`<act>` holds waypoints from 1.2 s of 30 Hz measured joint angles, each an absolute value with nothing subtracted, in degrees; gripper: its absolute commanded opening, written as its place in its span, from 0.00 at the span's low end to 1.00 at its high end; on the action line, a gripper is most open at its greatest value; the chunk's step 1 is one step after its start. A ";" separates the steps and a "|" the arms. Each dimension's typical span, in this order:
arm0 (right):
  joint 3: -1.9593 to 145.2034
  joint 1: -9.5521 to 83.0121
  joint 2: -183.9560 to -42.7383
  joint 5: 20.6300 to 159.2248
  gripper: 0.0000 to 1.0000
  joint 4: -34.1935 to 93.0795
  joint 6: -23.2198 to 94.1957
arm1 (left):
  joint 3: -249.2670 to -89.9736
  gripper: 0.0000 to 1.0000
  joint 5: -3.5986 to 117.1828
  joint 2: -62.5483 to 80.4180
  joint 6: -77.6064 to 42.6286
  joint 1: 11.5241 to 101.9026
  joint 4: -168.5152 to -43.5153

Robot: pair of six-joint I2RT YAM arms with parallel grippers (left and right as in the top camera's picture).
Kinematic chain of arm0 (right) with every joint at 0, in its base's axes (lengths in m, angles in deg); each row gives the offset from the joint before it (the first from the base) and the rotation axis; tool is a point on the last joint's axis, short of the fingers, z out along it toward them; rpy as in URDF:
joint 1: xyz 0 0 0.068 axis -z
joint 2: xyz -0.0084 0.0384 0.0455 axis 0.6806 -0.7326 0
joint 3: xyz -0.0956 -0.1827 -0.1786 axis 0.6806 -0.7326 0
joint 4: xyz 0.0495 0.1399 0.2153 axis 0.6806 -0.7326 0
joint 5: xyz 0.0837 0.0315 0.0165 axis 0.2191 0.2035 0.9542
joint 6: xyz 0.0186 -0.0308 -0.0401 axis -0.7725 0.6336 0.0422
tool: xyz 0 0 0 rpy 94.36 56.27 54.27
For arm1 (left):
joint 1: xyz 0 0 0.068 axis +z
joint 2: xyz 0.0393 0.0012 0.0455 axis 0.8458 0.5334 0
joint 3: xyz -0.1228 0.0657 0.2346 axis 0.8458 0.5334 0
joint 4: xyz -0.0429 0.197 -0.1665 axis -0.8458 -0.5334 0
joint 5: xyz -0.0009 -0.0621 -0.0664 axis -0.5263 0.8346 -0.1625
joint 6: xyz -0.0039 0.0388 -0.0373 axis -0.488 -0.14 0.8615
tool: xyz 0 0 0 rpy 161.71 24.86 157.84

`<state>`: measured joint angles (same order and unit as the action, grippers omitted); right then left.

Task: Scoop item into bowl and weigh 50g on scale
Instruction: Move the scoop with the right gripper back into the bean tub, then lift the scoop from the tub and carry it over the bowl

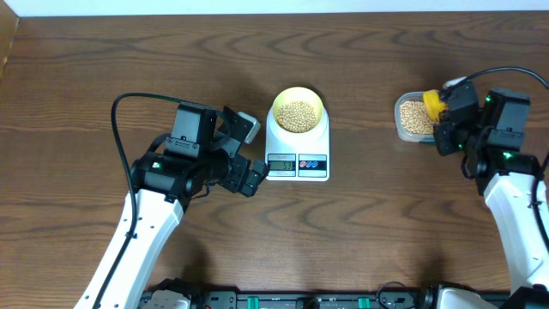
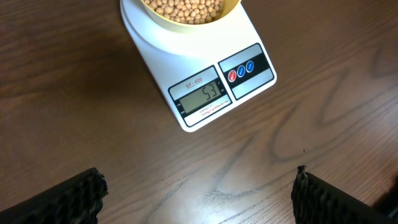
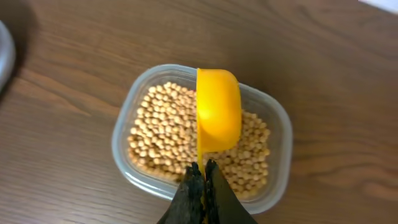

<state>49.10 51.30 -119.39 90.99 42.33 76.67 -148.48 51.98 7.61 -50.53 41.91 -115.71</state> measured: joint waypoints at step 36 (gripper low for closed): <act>48.99 24.44 -133.44 113.50 0.01 84.80 46.66 | -148.48 0.98 52.01 7.61 -50.53 41.91 -115.75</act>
